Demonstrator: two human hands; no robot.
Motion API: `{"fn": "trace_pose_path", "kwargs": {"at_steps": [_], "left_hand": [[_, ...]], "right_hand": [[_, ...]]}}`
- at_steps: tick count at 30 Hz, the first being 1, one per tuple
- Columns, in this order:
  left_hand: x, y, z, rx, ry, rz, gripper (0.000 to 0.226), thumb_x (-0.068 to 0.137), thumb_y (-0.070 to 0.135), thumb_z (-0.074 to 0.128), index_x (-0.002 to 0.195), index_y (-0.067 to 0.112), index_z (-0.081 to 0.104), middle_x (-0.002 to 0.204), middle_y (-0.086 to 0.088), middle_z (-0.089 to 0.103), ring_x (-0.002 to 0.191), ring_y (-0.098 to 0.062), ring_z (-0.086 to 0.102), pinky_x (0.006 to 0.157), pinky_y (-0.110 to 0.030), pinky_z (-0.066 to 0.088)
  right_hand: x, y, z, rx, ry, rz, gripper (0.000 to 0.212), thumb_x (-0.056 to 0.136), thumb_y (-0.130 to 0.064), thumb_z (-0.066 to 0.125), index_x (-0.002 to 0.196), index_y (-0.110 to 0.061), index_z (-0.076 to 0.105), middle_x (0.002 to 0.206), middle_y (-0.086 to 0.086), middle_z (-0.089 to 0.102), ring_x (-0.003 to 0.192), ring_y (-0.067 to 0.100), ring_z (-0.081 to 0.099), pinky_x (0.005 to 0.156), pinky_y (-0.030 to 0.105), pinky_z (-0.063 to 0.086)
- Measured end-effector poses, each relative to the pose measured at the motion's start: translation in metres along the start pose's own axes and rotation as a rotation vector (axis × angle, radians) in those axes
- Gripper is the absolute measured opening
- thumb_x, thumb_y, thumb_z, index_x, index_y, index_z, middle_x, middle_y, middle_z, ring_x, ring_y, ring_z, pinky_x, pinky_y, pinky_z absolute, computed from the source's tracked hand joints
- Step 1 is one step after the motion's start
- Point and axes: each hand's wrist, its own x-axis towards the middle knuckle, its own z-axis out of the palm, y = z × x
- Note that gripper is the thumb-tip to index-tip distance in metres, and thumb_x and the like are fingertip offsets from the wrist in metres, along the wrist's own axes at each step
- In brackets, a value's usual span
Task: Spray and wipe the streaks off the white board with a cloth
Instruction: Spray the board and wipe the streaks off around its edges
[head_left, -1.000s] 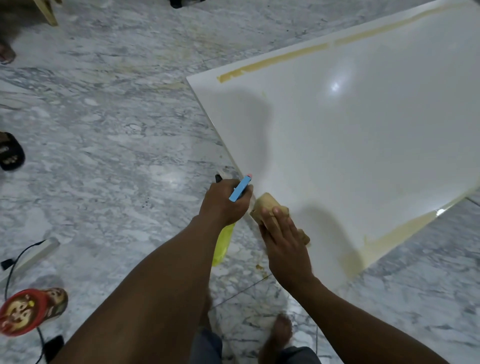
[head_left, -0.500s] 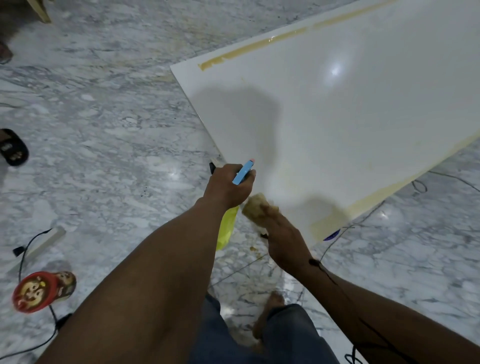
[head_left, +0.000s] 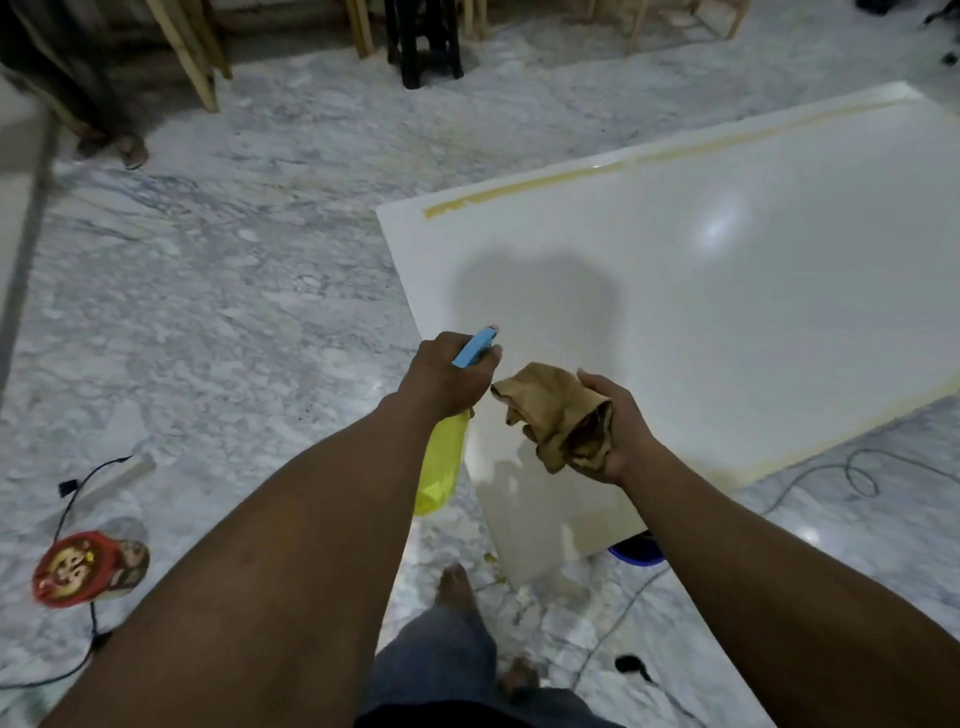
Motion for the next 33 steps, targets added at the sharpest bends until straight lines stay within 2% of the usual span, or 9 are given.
{"fn": "trace_pose_path", "kwargs": {"at_steps": [2,4,8,13,17,21,24,28,33], "left_hand": [[0.011,-0.002,0.001,-0.001,-0.021,-0.035,0.036,0.102,0.043,0.056,0.110,0.015,0.077,0.075,-0.007,0.069,0.068,-0.025,0.066,0.068,-0.028,0.048],[0.018,-0.009,0.003,-0.070,-0.062,-0.060,0.039,0.100,0.043,0.059,0.100,0.007,0.075,0.069,-0.008,0.068,0.061,-0.029,0.072,0.061,-0.037,0.062],[0.026,-0.013,0.006,-0.052,-0.081,-0.084,0.044,0.101,0.045,0.057,0.097,0.004,0.072,0.076,-0.014,0.072,0.059,-0.028,0.073,0.065,-0.047,0.065],[0.024,-0.009,0.005,-0.074,0.010,-0.203,0.034,0.099,0.043,0.060,0.095,0.012,0.073,0.073,-0.006,0.068,0.065,-0.028,0.074,0.066,-0.047,0.066],[0.004,0.004,0.019,-0.084,0.152,-0.316,0.033,0.099,0.042,0.062,0.086,0.013,0.071,0.065,0.002,0.061,0.069,-0.029,0.071,0.071,-0.051,0.064],[-0.027,0.021,0.046,-0.143,0.238,-0.433,0.035,0.097,0.047,0.063,0.084,0.015,0.069,0.064,0.002,0.061,0.066,-0.028,0.070,0.069,-0.051,0.064],[-0.053,0.034,0.072,-0.204,0.317,-0.510,0.041,0.097,0.051,0.062,0.077,0.015,0.066,0.061,0.002,0.058,0.067,-0.032,0.069,0.069,-0.053,0.064],[-0.089,0.039,0.104,-0.250,0.406,-0.594,0.046,0.097,0.048,0.062,0.072,0.010,0.061,0.057,-0.001,0.057,0.063,-0.034,0.070,0.066,-0.054,0.063],[-0.125,0.041,0.138,-0.255,0.447,-0.633,0.046,0.094,0.051,0.062,0.063,0.018,0.055,0.053,0.003,0.054,0.062,-0.035,0.068,0.062,-0.056,0.062]], "right_hand": [[0.019,-0.016,0.002,-0.029,-0.035,0.020,0.051,0.089,-0.043,0.056,0.113,-0.001,0.072,0.107,0.023,0.066,0.092,0.037,0.060,0.083,0.041,0.045],[0.035,-0.030,0.007,-0.016,-0.082,0.042,0.047,0.088,-0.039,0.057,0.114,-0.001,0.068,0.101,0.021,0.067,0.086,0.035,0.062,0.076,0.039,0.048],[0.070,-0.057,0.017,-0.073,-0.072,0.101,0.049,0.088,-0.036,0.056,0.121,-0.002,0.064,0.107,0.018,0.064,0.091,0.032,0.063,0.082,0.039,0.051],[0.100,-0.082,0.035,-0.248,-0.141,0.151,0.041,0.089,-0.034,0.053,0.106,0.000,0.068,0.097,0.018,0.065,0.085,0.031,0.063,0.079,0.039,0.049],[0.106,-0.094,0.045,-0.416,-0.306,0.233,0.042,0.092,-0.032,0.049,0.089,0.000,0.077,0.093,0.018,0.070,0.081,0.029,0.067,0.081,0.038,0.049],[0.107,-0.093,0.043,-0.522,-0.464,0.389,0.057,0.090,-0.037,0.052,0.130,0.001,0.058,0.121,0.021,0.063,0.105,0.034,0.063,0.085,0.040,0.053],[0.102,-0.085,0.040,-0.572,-0.494,0.493,0.057,0.088,-0.036,0.057,0.133,0.000,0.056,0.124,0.019,0.062,0.102,0.033,0.063,0.070,0.037,0.057],[0.097,-0.068,0.036,-0.668,-0.479,0.527,0.072,0.073,-0.040,0.077,0.133,-0.004,0.059,0.137,0.017,0.058,0.109,0.032,0.060,0.090,0.041,0.051],[0.081,-0.052,0.015,-0.740,-0.505,0.523,0.061,0.082,-0.044,0.070,0.127,-0.004,0.064,0.129,0.017,0.063,0.110,0.031,0.062,0.105,0.040,0.042]]}}
